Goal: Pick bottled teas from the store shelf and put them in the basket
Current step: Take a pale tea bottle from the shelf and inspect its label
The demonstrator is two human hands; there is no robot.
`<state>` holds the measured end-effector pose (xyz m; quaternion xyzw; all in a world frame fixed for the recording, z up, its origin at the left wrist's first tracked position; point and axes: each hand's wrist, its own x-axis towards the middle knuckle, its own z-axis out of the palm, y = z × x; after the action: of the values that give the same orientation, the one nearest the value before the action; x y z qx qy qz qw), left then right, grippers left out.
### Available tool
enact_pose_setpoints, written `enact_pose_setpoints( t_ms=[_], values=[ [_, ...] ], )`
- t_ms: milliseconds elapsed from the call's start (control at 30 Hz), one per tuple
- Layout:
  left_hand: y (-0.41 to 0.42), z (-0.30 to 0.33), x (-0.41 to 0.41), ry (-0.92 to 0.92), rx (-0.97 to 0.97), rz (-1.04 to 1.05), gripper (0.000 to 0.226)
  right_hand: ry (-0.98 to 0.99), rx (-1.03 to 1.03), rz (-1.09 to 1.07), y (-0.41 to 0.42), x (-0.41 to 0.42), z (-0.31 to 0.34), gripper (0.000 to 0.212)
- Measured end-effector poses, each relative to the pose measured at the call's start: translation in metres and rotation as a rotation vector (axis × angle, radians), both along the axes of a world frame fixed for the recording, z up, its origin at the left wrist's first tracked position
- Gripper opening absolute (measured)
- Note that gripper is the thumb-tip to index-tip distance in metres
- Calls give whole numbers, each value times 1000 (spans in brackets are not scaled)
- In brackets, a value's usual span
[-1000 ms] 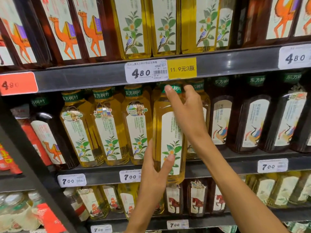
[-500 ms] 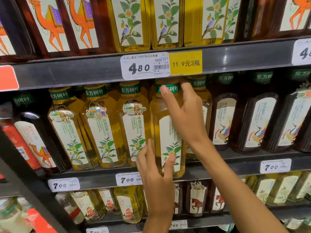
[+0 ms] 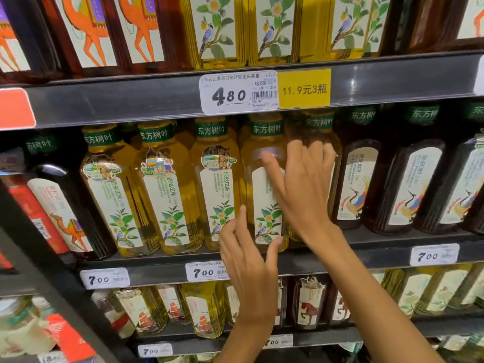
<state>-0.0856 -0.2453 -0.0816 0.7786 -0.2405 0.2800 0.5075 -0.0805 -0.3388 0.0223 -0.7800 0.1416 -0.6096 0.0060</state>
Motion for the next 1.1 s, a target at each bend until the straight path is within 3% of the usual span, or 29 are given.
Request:
enact_pose_setpoints(
  t_ms=[200, 333, 467, 600, 667, 733, 800, 967, 1100],
  values=[
    [-11, -4, 2, -92, 93, 125, 71, 144, -133, -123, -19, -9, -24, 56],
    [-20, -2, 5, -101, 140, 181, 82, 140, -143, -215, -16, -4, -22, 48],
    [-16, 0, -1, -44, 142, 114, 84, 74, -47, 34, -19, -14, -19, 45],
    [-6, -3, -8, 24, 101, 41, 66, -59, 255, 234, -35, -34, -4, 47],
    [-4, -1, -12, 0, 98, 15, 56, 54, 355, 232, -39, -35, 6, 44],
    [-6, 1, -15, -30, 110, -30, 49, 199, 319, 124, -38, -34, 11, 42],
    [-7, 2, -18, -14, 124, -80, 45, 217, 321, 119, -38, -36, 15, 43],
    [-8, -4, -20, 121, 139, -267, 52, 145, 592, 422, -47, -48, 19, 55],
    [-9, -2, -25, 200, 154, -401, 61, 117, 753, 646, -45, -54, 15, 40]
  ],
)
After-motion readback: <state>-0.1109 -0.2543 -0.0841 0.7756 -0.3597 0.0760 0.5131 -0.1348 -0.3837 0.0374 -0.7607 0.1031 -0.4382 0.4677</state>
